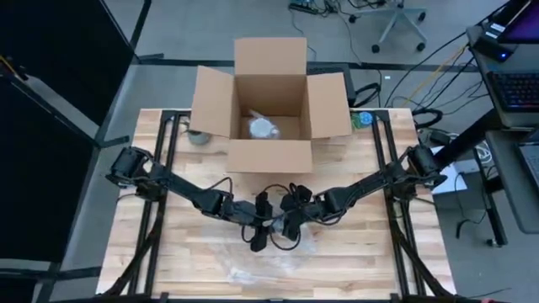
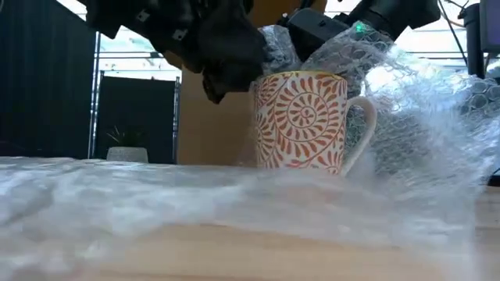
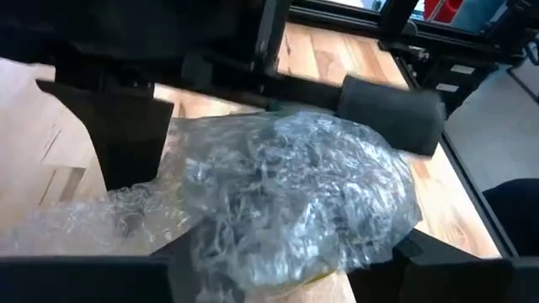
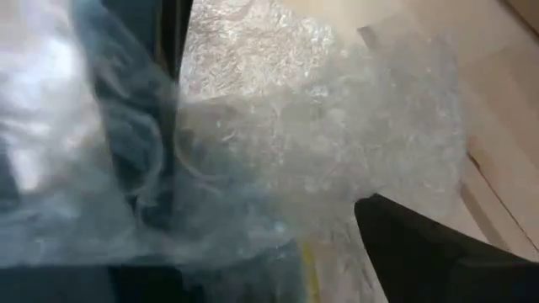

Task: Wrap mug
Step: Wrap the orange mug with bubble wrap

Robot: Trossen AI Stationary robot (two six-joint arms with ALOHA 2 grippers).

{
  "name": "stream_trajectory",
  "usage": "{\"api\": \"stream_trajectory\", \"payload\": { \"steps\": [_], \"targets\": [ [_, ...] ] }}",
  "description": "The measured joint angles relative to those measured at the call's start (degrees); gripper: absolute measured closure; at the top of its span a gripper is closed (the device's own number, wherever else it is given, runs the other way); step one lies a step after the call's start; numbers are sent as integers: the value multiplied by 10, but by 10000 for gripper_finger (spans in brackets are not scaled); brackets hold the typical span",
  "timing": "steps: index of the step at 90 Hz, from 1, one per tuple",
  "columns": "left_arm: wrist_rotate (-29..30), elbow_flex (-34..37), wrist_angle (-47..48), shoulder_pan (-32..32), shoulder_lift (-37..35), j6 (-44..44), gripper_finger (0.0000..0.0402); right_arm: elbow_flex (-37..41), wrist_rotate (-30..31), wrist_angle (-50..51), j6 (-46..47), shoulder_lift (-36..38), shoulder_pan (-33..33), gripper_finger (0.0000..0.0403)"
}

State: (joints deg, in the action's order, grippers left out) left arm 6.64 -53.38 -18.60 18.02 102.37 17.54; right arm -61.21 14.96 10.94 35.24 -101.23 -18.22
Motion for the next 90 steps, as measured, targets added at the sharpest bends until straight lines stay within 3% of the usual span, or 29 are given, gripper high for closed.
{"api": "stream_trajectory", "payload": {
  "steps": [54, 75, 90],
  "targets": [
    [5, 0, -7, 0, 2, 0, 259, -177, 3, 298, -35, 42, -9, 177],
    [5, -7, -5, 0, 2, -4, 259, -203, 6, 306, -29, 59, -35, 177],
    [5, -7, -5, 0, 2, -3, 259, -199, 68, 222, -29, 55, -51, 177]
  ]
}}
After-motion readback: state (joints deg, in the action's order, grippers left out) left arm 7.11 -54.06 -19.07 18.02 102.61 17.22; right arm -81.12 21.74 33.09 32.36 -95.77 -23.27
